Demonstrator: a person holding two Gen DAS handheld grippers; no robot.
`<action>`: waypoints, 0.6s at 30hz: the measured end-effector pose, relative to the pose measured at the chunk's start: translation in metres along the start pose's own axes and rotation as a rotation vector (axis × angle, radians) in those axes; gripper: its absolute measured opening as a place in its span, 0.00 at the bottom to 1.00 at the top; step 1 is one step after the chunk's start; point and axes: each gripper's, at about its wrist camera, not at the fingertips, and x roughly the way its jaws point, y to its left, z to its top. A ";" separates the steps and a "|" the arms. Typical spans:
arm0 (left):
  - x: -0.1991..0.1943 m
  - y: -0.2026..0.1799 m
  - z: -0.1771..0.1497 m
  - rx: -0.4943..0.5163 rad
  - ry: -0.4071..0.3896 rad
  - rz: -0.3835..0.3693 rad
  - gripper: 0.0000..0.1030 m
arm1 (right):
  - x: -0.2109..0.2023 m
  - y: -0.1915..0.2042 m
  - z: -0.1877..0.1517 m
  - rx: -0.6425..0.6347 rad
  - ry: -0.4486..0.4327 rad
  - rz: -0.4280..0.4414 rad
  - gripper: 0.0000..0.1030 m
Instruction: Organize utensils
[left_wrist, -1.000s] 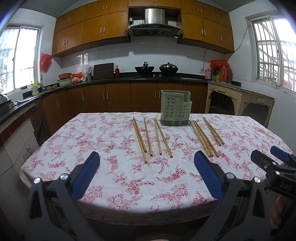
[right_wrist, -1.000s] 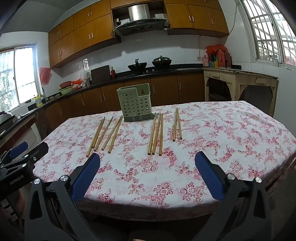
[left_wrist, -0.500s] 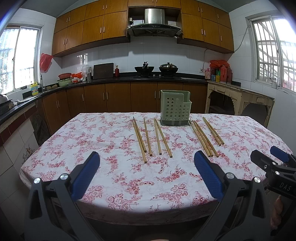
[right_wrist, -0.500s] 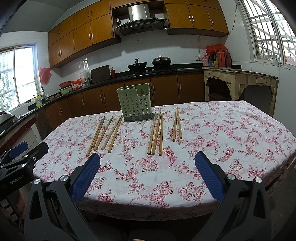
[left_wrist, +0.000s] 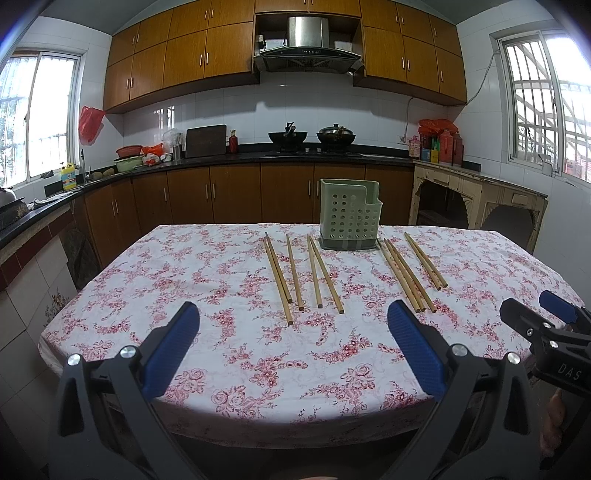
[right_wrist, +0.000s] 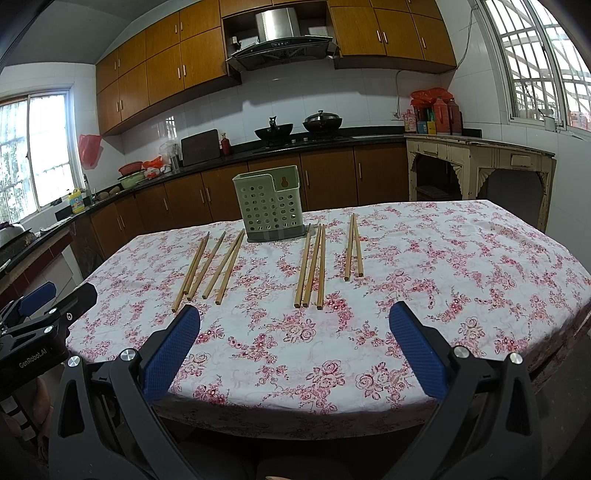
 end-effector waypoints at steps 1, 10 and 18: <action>0.000 0.000 0.000 0.000 0.000 0.000 0.96 | 0.000 0.000 0.000 0.000 0.000 0.000 0.98; 0.001 -0.001 0.000 0.000 0.000 0.000 0.96 | -0.001 0.000 0.000 0.000 0.000 0.000 0.98; 0.001 -0.001 0.000 0.000 0.001 0.000 0.96 | 0.000 0.000 0.000 0.001 0.001 0.000 0.98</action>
